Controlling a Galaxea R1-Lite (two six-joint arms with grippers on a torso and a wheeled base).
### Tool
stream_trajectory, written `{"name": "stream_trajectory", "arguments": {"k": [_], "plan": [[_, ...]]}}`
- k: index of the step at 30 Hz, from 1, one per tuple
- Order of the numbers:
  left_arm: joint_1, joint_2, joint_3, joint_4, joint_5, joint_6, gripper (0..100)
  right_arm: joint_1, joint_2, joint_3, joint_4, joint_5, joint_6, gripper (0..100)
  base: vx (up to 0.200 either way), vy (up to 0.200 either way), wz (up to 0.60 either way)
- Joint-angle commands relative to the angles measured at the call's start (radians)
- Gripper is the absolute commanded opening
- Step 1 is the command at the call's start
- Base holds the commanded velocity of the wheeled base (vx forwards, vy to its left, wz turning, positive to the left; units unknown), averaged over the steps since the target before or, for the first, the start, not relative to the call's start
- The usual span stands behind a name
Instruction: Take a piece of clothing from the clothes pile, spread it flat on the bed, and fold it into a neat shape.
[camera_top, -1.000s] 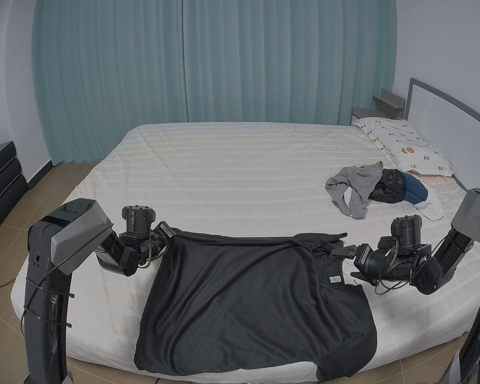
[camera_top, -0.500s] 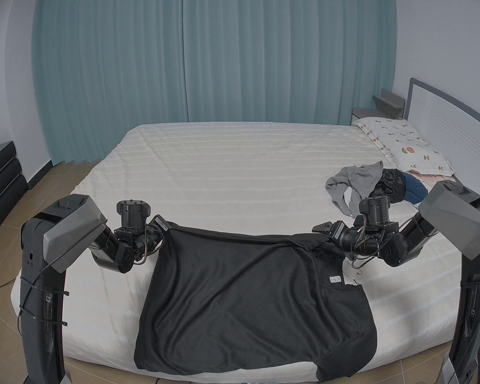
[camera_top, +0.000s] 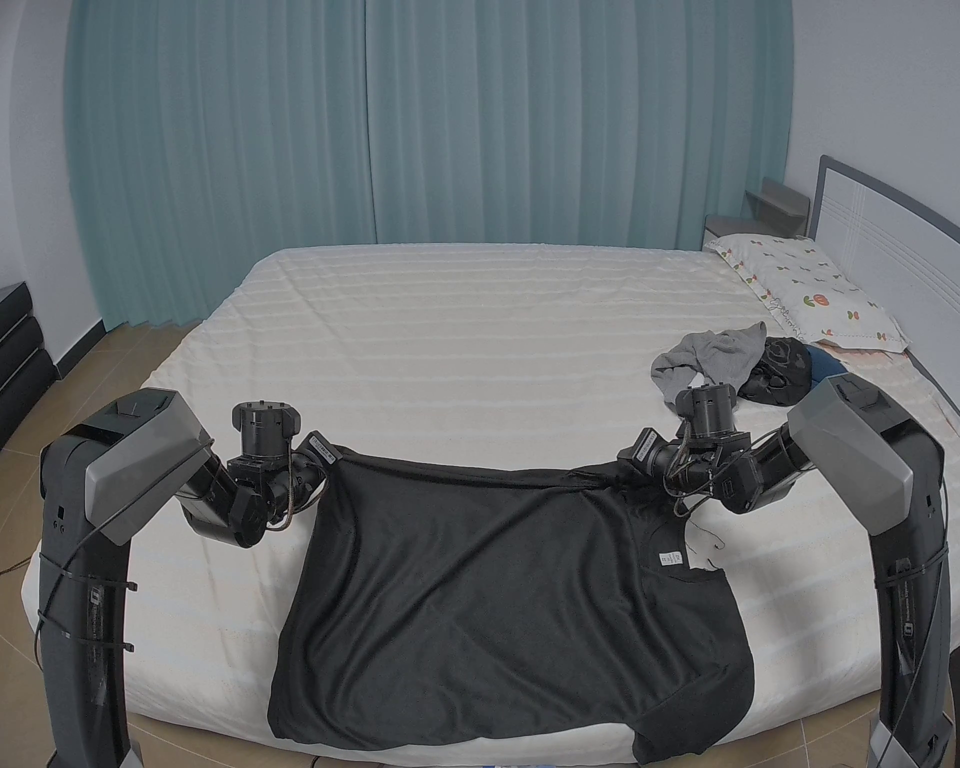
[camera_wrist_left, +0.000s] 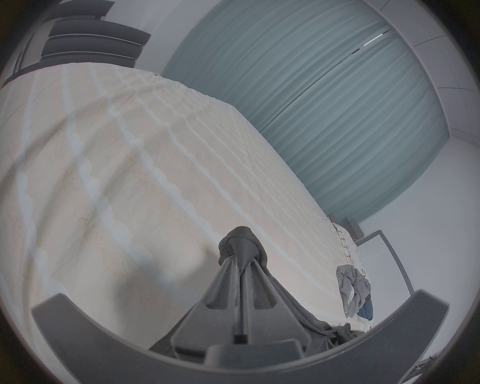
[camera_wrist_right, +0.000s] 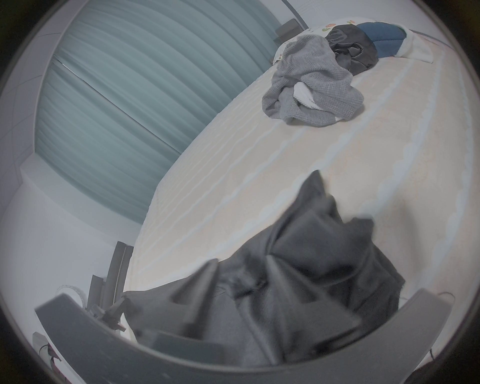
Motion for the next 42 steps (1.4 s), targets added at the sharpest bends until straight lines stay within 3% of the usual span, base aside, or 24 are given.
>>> {"name": "stream_trajectory", "arguments": {"k": [1, 9, 23, 24, 29, 35, 42], "plan": [[0.001, -0.003, 0.011, -0.002, 0.001, 0.000, 0, -0.001, 0.087, -0.099, 0.052, -0.018, 0.000, 0, 0.000, 0.000, 0.00], [0.004, -0.004, 0.002, -0.007, 0.002, 0.000, 0, -0.024, 0.093, -0.237, 0.075, -0.081, 0.033, 0, 0.000, 0.000, 0.00], [0.013, 0.026, -0.038, -0.068, 0.005, 0.020, 0, -0.061, 0.110, -0.358, 0.061, -0.104, 0.053, 0, 0.000, 0.000, 0.00], [0.013, 0.028, -0.042, -0.068, 0.005, 0.020, 0, -0.063, 0.109, -0.357, 0.058, -0.104, 0.053, 100, 0.000, 0.000, 0.00], [0.018, 0.039, -0.049, -0.066, 0.007, 0.021, 0, -0.104, 0.076, -0.284, 0.058, -0.065, 0.025, 100, 0.000, 0.000, 0.00], [0.018, 0.065, -0.049, -0.069, 0.008, 0.024, 0, -0.179, 0.053, -0.128, 0.052, 0.110, -0.049, 100, 0.000, 0.000, 0.00], [0.016, 0.060, -0.039, -0.068, 0.013, 0.026, 0, -0.193, 0.084, -0.116, 0.041, 0.150, -0.064, 100, 0.000, 0.000, 0.00]]}}
